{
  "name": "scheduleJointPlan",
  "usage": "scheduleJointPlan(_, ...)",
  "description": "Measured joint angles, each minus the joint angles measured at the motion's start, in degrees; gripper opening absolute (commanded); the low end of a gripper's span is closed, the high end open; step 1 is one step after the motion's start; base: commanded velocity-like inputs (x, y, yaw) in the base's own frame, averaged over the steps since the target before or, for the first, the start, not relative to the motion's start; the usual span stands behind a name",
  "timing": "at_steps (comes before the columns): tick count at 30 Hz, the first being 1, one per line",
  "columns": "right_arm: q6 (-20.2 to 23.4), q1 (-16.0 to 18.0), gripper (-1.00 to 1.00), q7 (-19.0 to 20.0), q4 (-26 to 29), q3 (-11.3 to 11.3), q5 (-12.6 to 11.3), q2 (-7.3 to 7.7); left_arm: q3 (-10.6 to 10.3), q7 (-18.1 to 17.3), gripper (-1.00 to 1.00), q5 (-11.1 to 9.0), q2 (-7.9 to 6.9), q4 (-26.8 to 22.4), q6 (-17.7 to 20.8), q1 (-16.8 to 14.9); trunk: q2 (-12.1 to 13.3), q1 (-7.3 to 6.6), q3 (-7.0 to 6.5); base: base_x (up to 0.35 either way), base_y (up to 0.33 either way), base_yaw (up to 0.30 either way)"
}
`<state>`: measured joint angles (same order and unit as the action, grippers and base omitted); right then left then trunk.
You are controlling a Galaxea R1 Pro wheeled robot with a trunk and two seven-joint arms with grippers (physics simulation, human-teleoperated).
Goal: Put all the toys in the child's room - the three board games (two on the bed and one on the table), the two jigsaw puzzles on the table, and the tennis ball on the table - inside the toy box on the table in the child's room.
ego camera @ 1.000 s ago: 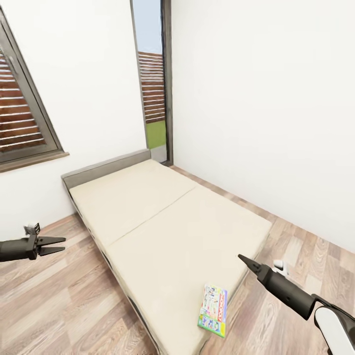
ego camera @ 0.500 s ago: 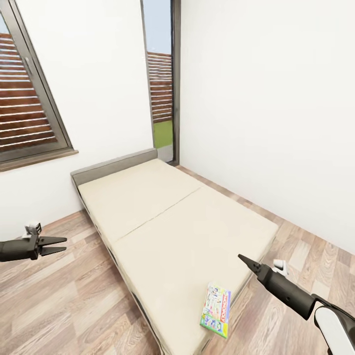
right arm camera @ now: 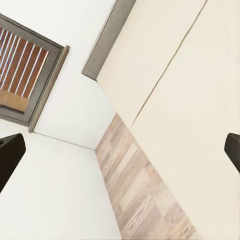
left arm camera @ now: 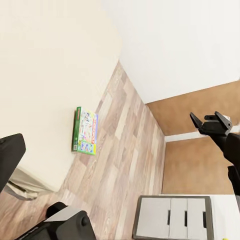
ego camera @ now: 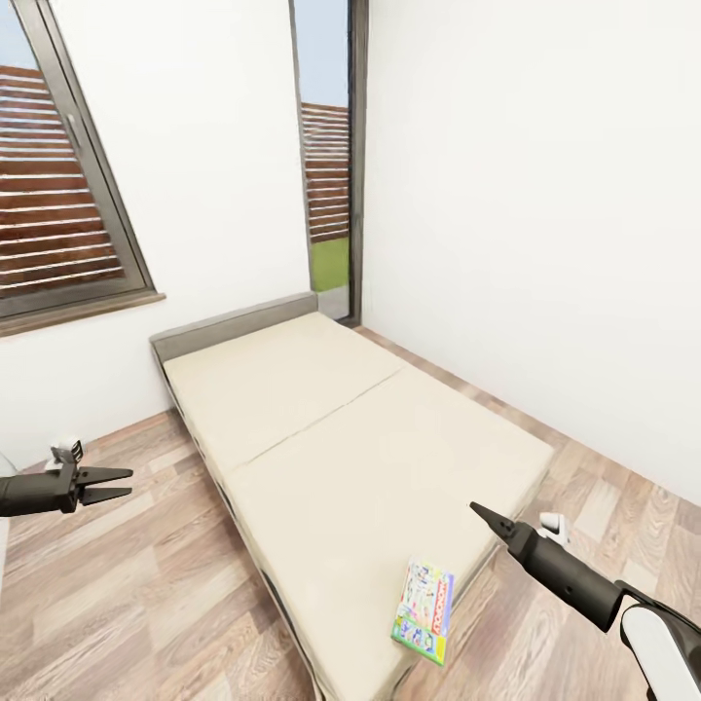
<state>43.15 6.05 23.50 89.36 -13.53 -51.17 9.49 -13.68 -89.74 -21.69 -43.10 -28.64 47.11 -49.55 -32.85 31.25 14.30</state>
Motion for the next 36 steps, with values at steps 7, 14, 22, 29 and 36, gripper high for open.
scheduleJointPlan(7, 0.0, 0.0, 1.0, 0.0, 0.0, 0.0, 0.0, 0.0, 0.0, 0.0, 1.0, 0.0, 0.01, 0.0, 0.0, 0.0, 0.0, 0.0, 0.0, -0.005, -0.017, 0.09)
scheduleJointPlan(14, 0.0, 0.0, 1.0, 0.0, 0.0, 0.0, 0.0, 0.0, -0.1, 0.0, 1.0, 0.0, 0.02, 0.0, 0.0, 0.0, 0.0, 0.0, 0.0, -0.005, -0.026, 0.015)
scheduleJointPlan(22, 0.0, 0.0, 1.0, 0.0, 0.0, 0.1, 0.0, 0.0, -0.1, 0.0, 1.0, 0.1, 0.17, 0.0, 0.0, 0.0, 0.0, 0.0, 0.0, -0.072, -0.191, 0.003)
scheduleJointPlan(29, 0.0, 0.0, 1.0, 0.0, 0.0, 0.3, 0.0, 0.0, -0.1, 0.0, 1.0, 0.1, 0.38, 0.0, 0.0, 0.0, 0.0, 0.0, 0.0, -0.019, -0.173, 0.047)
scheduleJointPlan(36, 0.0, 0.0, 1.0, 0.0, 0.0, 0.4, 0.0, 0.0, -0.1, 0.0, 1.0, 0.1, 0.59, 0.0, 0.0, 0.0, 0.0, 0.0, 0.0, -0.002, -0.241, 0.09)
